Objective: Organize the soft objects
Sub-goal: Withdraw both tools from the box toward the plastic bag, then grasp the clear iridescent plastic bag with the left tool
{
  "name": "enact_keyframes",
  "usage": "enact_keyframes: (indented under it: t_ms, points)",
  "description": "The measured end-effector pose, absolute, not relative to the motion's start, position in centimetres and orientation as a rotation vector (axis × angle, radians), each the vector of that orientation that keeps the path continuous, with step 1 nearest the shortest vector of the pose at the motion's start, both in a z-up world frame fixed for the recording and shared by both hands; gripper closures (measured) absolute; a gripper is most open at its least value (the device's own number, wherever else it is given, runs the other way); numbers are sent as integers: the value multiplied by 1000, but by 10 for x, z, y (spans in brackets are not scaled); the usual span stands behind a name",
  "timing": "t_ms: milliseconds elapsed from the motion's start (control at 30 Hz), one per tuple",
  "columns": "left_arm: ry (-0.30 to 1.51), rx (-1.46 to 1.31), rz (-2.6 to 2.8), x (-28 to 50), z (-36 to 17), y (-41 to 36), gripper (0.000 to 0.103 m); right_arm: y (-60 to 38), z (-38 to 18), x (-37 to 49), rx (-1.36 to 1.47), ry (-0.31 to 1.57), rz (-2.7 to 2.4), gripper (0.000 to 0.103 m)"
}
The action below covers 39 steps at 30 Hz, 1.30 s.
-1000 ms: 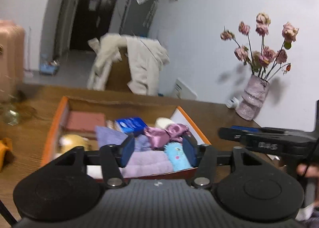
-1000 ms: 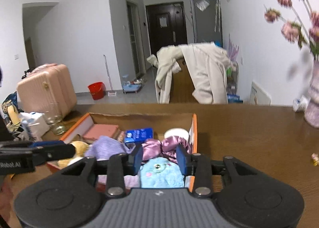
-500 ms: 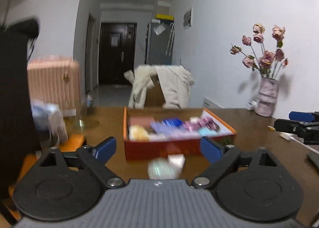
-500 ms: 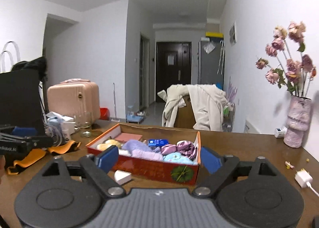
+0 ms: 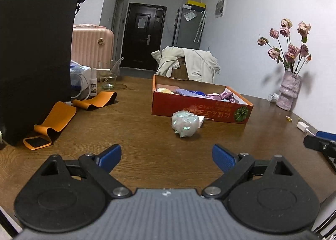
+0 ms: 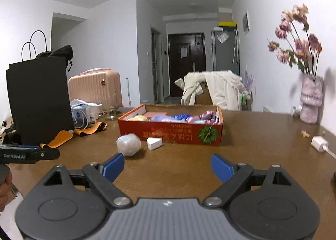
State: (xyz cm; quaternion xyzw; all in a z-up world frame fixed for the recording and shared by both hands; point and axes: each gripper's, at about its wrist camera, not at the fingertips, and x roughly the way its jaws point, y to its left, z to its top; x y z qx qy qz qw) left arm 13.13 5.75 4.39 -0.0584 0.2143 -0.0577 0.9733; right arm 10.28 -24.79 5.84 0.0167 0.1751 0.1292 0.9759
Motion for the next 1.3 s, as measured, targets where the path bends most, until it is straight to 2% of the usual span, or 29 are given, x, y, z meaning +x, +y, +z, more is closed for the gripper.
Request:
enact_keyframes:
  t_ms: [467,933,967,1133,1233,1300]
  points:
    - [461,-96,-120,159,39,44,7,-239,46,124,42,403,269,13]
    - [488,23,-201,291,15,-10,7,-233,23,227,100,520,245,13]
    - [494,25,-203,302,13,-11,9,-232,22,235,104,524,245,13]
    - [533,24,-265,336,1,-5,50,-218,17,275,69,546,256,13]
    - [549,-3,-257,340,-6,8,61,-204,13,303,49,561,286,14]
    - [538,-46,-240,337,-3,21,63,-195,9,320,42,581,304,16]
